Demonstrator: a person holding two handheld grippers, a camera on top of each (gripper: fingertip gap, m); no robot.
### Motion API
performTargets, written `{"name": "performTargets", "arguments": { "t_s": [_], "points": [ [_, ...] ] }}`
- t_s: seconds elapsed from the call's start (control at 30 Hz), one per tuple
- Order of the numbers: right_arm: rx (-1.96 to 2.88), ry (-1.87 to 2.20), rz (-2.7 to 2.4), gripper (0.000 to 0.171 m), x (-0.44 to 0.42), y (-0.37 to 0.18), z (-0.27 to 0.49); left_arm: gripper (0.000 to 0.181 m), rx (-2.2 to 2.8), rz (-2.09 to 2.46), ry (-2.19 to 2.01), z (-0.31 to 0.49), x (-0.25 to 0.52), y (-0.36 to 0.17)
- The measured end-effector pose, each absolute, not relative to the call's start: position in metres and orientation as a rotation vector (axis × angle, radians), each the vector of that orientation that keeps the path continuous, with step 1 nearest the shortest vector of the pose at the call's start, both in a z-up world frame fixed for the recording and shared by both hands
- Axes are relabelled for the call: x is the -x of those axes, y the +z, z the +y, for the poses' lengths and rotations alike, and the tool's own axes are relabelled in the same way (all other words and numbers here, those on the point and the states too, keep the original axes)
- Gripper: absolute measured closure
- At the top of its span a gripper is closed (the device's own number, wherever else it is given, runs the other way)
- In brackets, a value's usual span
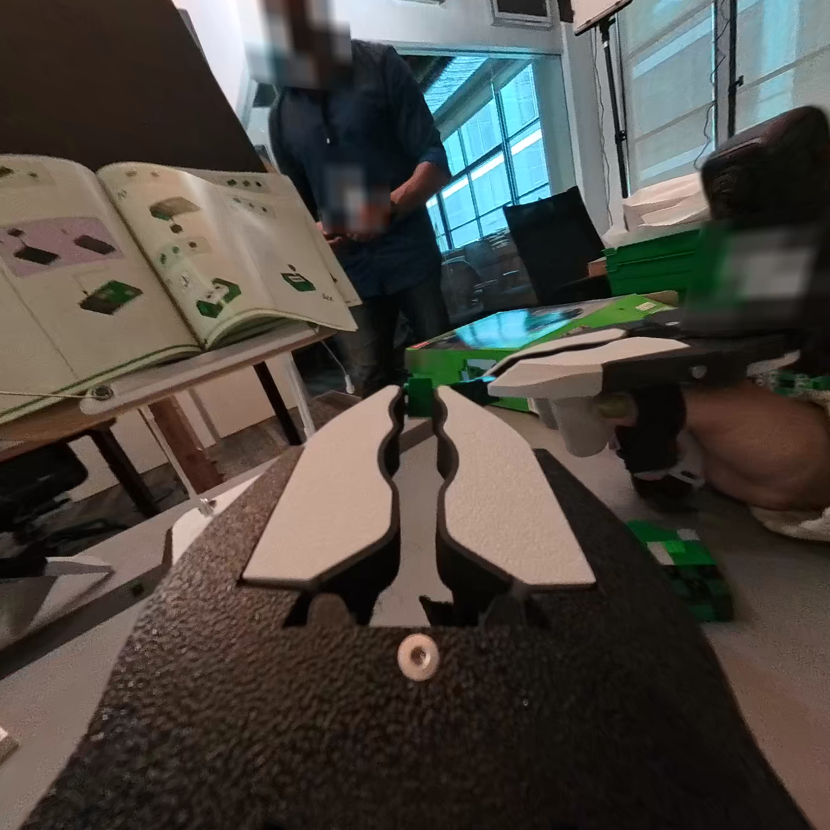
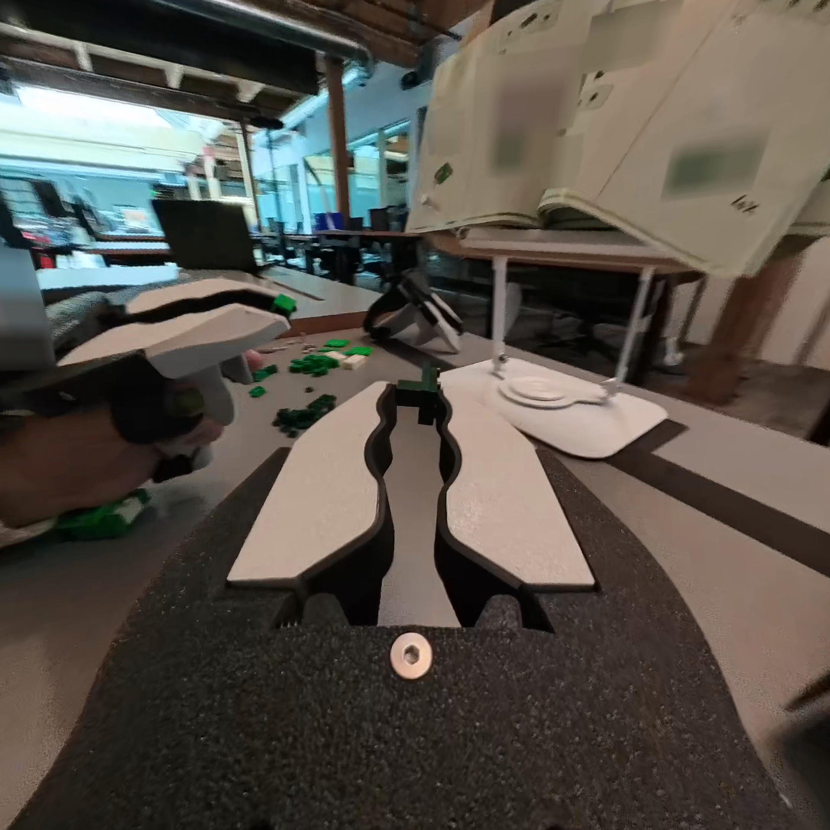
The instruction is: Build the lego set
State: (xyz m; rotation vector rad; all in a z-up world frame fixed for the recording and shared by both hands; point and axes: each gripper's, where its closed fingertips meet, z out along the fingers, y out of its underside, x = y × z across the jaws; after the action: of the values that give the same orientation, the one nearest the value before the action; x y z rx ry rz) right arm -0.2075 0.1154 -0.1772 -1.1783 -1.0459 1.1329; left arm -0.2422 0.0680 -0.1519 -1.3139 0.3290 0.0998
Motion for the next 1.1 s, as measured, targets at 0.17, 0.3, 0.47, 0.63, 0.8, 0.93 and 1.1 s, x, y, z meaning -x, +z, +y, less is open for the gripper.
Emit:
{"name": "performTargets", "arguments": {
  "t_s": [0.17, 0.3, 0.47, 0.63, 0.8, 0.93, 1.1],
  "points": [
    [1.163, 1.328, -1.126, 0.155, 0.215, -0.178, 0.110, 0.170, 1.323, 0.285, 0.092, 0.070, 0.249, -0.152],
    [1.193, 1.447, -1.094, 0.155, 0.214, -0.176, 0.112, 0.170, 1.341, 0.287, 0.123, 0.073, 0.250, -0.156],
    [1.259, 1.623, -1.147, 0.155, 0.215, -0.180, 0.101, 0.170, 1.373, 0.379, 0.080, 0.075, 0.235, -0.164],
    [1.300, 1.752, -1.221, 0.155, 0.214, -0.184, 0.090, 0.169, 1.395, 0.470, 0.043, 0.076, 0.221, -0.171],
    [1.376, 1.823, -1.217, 0.155, 0.215, -0.187, 0.089, 0.169, 1.395, 0.494, 0.078, 0.079, 0.218, -0.173],
    [1.402, 1.941, -1.149, 0.155, 0.212, -0.183, 0.088, 0.169, 1.380, 0.494, 0.136, 0.078, 0.220, -0.171],
    [1.400, 2.273, -0.921, 0.155, 0.204, -0.168, 0.098, 0.169, 1.382, 0.474, 0.126, 0.078, 0.223, -0.171]
  ]
}}
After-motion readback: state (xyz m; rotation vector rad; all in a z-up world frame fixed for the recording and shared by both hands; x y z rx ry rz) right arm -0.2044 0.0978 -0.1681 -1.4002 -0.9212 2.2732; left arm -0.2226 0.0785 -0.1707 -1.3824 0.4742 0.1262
